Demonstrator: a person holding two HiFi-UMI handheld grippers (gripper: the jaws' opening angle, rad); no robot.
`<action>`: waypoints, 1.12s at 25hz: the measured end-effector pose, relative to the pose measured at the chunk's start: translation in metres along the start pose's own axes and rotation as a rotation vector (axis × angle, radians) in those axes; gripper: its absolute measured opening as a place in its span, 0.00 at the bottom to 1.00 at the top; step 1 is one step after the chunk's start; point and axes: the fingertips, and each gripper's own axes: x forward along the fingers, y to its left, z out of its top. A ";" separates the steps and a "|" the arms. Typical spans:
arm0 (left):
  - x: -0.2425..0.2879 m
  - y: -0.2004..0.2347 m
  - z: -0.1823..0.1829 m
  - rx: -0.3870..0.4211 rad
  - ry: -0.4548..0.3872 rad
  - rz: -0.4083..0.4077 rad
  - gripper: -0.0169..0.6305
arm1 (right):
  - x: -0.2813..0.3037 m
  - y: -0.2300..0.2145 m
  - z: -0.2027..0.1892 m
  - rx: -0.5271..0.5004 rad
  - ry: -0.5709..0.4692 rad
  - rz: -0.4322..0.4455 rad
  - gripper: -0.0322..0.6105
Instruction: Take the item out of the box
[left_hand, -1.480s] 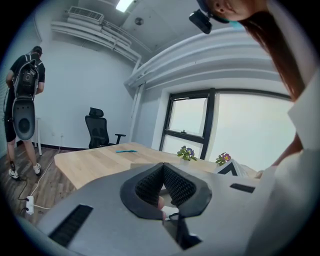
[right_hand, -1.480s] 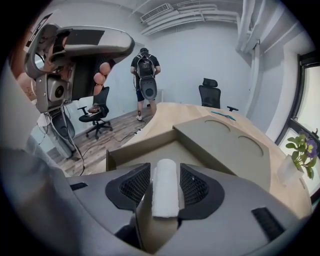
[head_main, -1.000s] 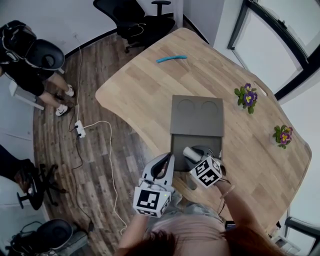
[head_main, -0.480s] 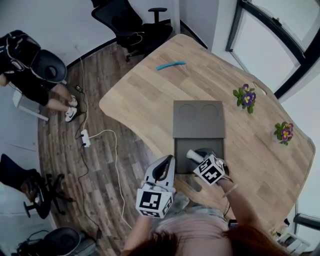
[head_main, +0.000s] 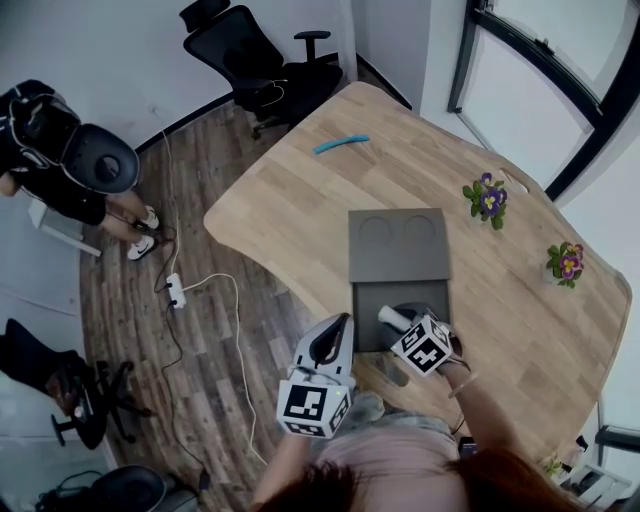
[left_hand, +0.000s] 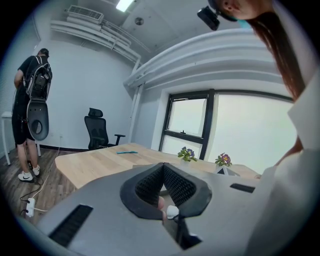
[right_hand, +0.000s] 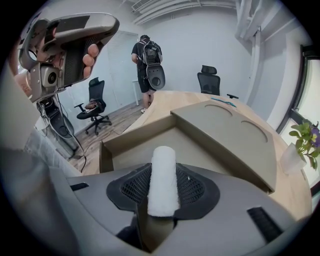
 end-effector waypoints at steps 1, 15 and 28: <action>-0.001 0.000 0.001 0.000 -0.002 0.000 0.03 | -0.002 0.000 0.002 0.004 -0.012 -0.010 0.27; -0.012 -0.023 0.022 0.063 -0.035 -0.055 0.03 | -0.071 -0.013 0.055 0.204 -0.309 -0.133 0.27; -0.017 -0.036 0.045 0.122 -0.077 -0.068 0.03 | -0.140 -0.014 0.098 0.249 -0.544 -0.199 0.27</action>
